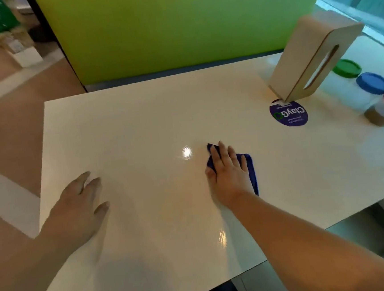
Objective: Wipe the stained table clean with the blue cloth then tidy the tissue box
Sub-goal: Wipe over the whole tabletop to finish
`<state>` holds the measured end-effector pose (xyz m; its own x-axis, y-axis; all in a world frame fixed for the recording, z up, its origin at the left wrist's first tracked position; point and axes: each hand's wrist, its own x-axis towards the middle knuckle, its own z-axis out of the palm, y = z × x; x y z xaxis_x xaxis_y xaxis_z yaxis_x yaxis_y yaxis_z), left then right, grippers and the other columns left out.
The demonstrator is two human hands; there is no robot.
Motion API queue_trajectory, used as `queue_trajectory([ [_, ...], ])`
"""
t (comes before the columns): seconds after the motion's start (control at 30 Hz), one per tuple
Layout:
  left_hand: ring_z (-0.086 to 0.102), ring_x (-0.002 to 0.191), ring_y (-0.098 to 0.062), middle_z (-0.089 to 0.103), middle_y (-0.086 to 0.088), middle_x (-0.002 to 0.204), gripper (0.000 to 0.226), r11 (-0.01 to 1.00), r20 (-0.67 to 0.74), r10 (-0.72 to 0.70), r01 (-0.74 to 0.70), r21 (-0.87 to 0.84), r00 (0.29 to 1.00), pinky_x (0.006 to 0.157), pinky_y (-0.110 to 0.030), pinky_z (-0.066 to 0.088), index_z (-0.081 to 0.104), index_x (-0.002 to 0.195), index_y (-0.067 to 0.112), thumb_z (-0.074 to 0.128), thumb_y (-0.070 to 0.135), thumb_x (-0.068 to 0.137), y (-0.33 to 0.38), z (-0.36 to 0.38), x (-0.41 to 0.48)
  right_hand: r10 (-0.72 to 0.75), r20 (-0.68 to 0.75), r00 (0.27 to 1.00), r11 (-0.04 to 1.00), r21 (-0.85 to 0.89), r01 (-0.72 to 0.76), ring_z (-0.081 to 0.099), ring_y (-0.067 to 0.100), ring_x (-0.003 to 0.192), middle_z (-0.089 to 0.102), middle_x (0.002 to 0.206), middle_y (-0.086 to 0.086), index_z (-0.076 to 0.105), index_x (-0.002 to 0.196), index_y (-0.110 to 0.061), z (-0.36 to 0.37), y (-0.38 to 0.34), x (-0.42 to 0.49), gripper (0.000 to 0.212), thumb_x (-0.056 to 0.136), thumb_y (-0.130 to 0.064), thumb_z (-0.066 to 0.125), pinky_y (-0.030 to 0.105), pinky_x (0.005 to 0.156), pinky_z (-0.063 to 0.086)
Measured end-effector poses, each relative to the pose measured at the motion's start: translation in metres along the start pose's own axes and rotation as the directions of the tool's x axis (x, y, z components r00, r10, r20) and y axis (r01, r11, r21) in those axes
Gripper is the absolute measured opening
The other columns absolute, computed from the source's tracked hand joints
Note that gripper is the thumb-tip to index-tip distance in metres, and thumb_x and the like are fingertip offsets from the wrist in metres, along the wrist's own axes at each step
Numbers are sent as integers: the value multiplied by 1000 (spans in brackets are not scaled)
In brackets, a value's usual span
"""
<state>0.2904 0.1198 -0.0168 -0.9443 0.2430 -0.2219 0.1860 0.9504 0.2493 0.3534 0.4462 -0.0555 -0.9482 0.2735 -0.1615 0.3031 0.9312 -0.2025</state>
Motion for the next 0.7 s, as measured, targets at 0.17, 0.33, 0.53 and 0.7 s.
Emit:
queue_trajectory([
  [0.17,22,141,-27,17,-5,156,63,993,38,-121,122,-5,992,114,-43,26,35,144,13,57,33,88,-32,7,-16,-497,157,854,865,5,502,-13,23,146,-17,159,-2,-5,152,-25,24,-103,-67,59,100,-43,17,48,116,-10],
  [0.33,15,144,-22,17,-4,157,62,994,27,-97,98,-50,995,117,-34,16,28,147,14,52,30,92,-31,11,-25,-805,280,523,559,66,826,-5,19,147,-4,161,-6,4,152,-28,35,-122,-86,56,101,-42,22,43,115,-13],
  [0.53,28,137,-30,29,-7,152,60,991,-31,-122,120,-52,992,111,-41,27,39,142,13,60,26,88,-44,13,-49,-179,-21,984,983,-48,178,5,18,147,3,161,-5,11,152,-26,4,-34,36,58,97,-44,19,42,118,3],
  [0.7,30,138,-24,27,0,154,60,992,-53,-126,127,24,991,110,-36,27,36,144,19,55,33,89,-55,12,-76,41,-37,998,993,-110,-45,-2,23,147,-7,161,-1,1,153,-22,5,-73,65,57,101,-41,16,48,117,3],
])
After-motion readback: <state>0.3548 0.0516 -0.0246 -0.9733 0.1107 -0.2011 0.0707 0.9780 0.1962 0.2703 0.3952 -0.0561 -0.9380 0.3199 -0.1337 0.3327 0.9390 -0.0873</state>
